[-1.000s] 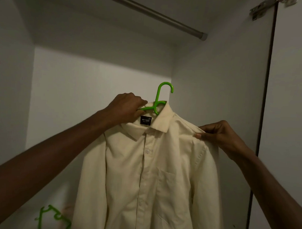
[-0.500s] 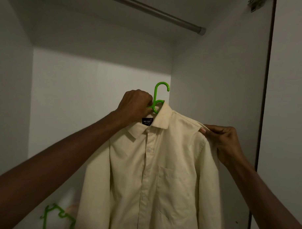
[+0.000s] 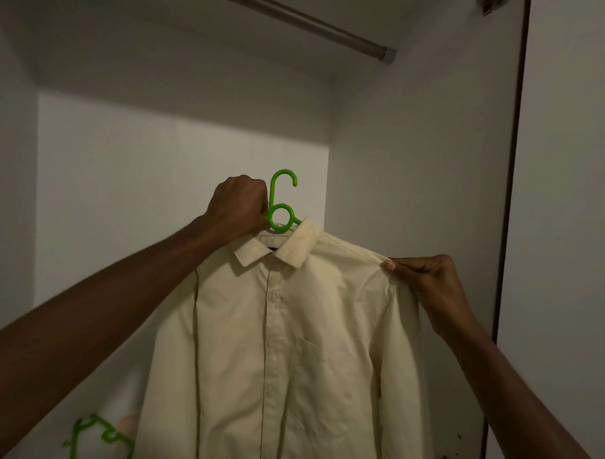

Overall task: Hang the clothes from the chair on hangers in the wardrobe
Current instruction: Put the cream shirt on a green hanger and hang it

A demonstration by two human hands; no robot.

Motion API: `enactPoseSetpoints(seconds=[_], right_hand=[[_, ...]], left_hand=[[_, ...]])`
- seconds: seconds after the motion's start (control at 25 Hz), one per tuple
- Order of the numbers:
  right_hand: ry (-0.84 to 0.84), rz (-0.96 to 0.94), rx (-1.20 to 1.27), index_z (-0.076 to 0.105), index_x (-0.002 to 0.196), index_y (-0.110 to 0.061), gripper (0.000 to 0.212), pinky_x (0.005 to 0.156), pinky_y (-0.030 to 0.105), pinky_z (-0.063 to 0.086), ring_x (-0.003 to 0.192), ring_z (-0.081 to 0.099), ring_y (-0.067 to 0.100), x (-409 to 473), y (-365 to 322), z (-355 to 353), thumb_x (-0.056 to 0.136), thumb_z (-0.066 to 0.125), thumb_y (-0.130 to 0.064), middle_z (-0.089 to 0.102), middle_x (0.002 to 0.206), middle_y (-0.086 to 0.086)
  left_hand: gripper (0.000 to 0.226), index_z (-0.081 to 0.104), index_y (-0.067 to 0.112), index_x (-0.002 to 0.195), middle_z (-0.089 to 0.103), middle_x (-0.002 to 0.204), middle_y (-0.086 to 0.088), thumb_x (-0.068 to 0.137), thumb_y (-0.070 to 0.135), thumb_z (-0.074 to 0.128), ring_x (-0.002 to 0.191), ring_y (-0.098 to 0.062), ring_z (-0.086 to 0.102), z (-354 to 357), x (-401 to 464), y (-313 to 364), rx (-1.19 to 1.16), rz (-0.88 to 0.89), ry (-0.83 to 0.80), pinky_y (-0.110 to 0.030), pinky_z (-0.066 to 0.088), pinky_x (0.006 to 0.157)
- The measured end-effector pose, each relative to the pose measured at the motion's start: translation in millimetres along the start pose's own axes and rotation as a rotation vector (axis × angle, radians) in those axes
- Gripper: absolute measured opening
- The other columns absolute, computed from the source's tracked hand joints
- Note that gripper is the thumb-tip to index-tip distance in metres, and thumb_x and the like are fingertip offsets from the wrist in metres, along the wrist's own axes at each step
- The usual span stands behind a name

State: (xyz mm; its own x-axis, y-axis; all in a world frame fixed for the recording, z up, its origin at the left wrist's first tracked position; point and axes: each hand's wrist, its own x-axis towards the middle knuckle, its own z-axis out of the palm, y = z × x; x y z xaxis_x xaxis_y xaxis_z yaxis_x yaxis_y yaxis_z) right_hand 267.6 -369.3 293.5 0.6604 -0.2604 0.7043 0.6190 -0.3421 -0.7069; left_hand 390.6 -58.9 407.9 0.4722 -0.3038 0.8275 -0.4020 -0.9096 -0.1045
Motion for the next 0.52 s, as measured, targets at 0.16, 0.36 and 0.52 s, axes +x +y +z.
enactPoseSetpoints(seconds=[0.16,0.36,0.52], right_hand=[[-0.044,-0.014,-0.077,0.082,0.101,-0.01,0.014,0.061,0.02,0.056,0.078,0.076,0.015,-5.1,-2.4,0.2,0.089,0.077,-0.015,0.08,0.088,0.001],[0.003,-0.005,-0.124,0.081,0.097,-0.004,0.04,0.074,0.049,0.065,0.078,0.077,0.031,-9.4,5.5,-22.6,0.081,0.074,-0.04,0.079,0.083,0.009],[0.103,-0.169,-0.529,0.076,0.117,-0.02,0.053,0.086,0.039,0.059,0.096,0.07,0.011,3.0,-12.2,-5.9,0.083,0.072,-0.06,0.073,0.111,-0.009]], left_hand=[[0.027,0.081,0.014,0.09,0.075,0.084,-0.01,0.073,0.034,0.087,0.079,-0.03,0.068,-1.4,3.0,-7.7,0.002,-0.034,-0.05,-0.03,0.047,0.065],[0.024,0.079,0.014,0.086,0.071,0.077,-0.009,0.074,0.034,0.086,0.072,-0.029,0.065,-5.3,3.8,-36.5,0.025,-0.113,-0.065,-0.032,0.05,0.064],[0.023,0.081,0.015,0.09,0.074,0.08,-0.008,0.076,0.033,0.085,0.073,-0.027,0.067,-14.5,7.1,-11.2,-0.03,-0.022,-0.02,-0.033,0.054,0.066]])
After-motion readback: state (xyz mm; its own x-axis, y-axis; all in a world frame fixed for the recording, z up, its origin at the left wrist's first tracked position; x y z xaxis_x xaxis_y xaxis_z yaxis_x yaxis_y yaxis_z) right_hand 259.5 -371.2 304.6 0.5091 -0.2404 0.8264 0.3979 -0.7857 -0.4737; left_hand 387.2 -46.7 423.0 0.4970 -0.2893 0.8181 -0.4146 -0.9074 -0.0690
